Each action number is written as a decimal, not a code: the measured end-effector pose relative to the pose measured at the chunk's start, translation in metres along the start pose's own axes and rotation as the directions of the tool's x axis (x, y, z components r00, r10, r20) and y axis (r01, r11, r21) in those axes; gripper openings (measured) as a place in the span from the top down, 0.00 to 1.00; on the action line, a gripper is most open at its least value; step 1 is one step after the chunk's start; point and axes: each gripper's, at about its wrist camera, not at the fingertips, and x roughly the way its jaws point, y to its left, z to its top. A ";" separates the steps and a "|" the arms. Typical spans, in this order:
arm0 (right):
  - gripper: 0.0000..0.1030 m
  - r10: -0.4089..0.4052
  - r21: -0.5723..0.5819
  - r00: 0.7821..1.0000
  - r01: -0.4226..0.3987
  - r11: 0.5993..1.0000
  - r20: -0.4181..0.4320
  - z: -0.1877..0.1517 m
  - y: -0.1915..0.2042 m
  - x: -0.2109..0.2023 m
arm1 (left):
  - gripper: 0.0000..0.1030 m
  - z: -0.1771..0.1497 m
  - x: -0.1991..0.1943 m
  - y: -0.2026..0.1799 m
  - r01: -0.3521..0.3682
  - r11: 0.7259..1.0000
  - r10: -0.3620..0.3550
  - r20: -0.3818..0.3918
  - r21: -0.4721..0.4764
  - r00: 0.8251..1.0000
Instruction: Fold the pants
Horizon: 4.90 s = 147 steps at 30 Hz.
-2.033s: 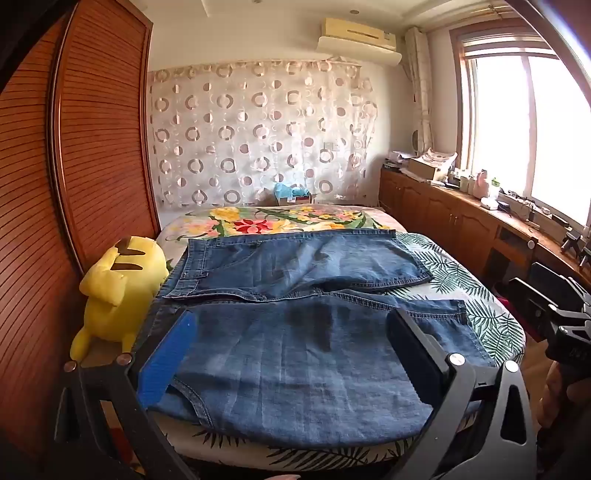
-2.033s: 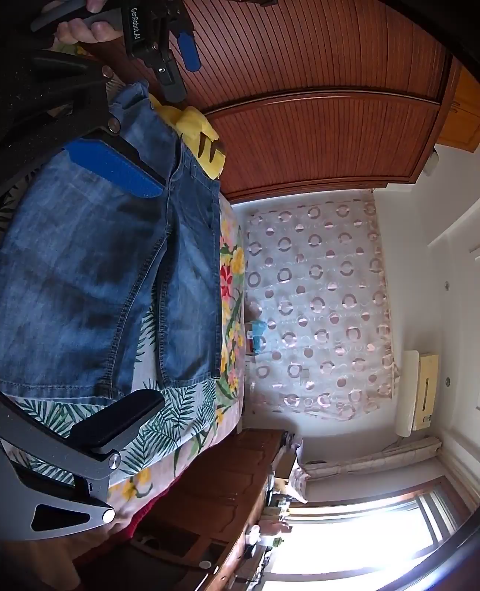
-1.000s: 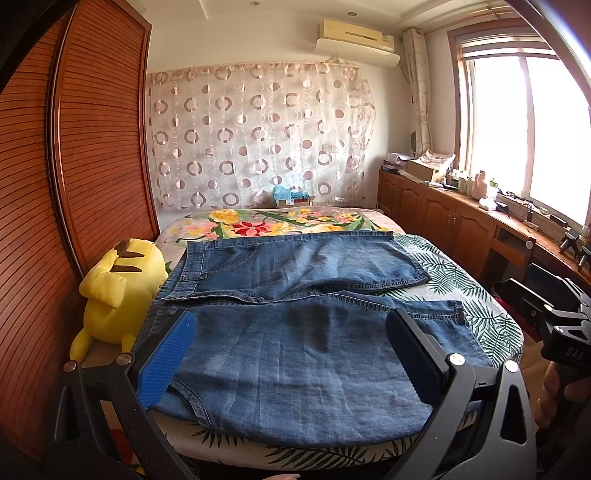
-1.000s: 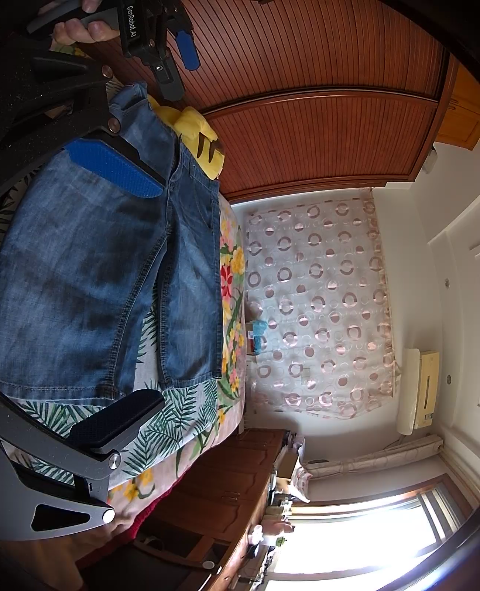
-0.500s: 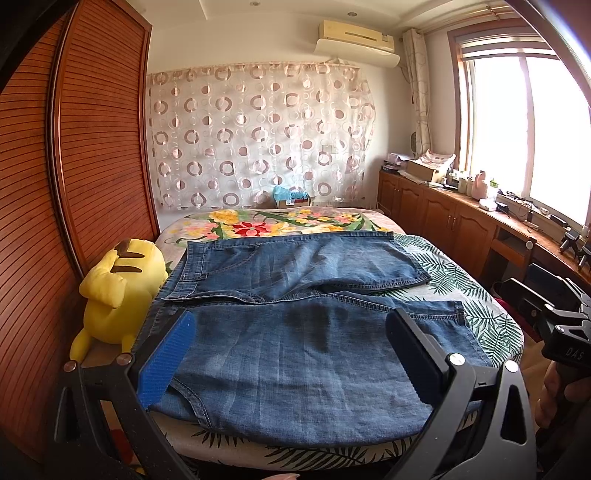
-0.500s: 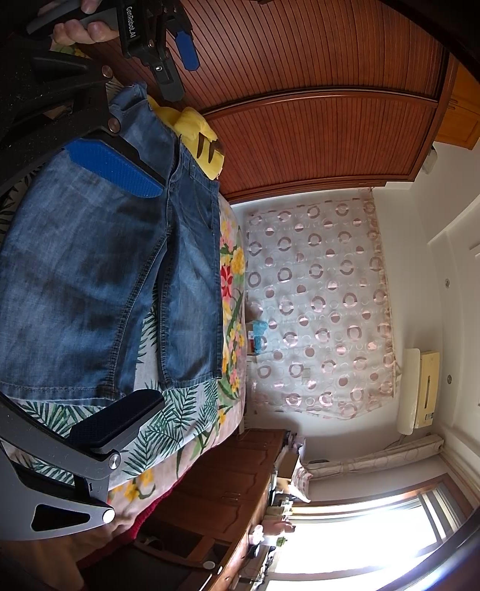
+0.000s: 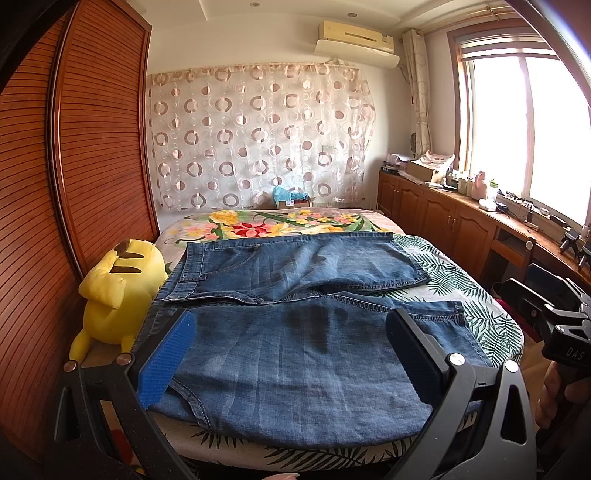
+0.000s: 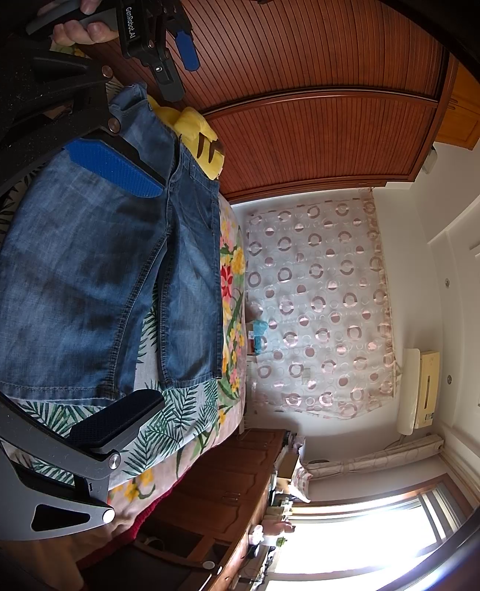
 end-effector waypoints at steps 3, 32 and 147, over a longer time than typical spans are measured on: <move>0.00 0.001 0.000 1.000 -0.001 1.000 0.000 0.000 0.000 0.000 | 0.00 0.000 0.000 0.000 0.000 1.000 0.000 0.001 -0.001 1.000; 0.00 0.001 0.000 1.000 -0.001 1.000 -0.011 -0.001 -0.003 0.002 | 0.00 0.006 -0.004 -0.005 -0.007 1.000 0.007 -0.021 0.004 1.000; 0.59 0.051 -0.076 0.924 -0.086 0.993 -0.378 0.033 -0.046 -0.010 | 0.87 0.059 0.086 0.079 0.030 0.999 -0.030 -0.007 0.023 1.000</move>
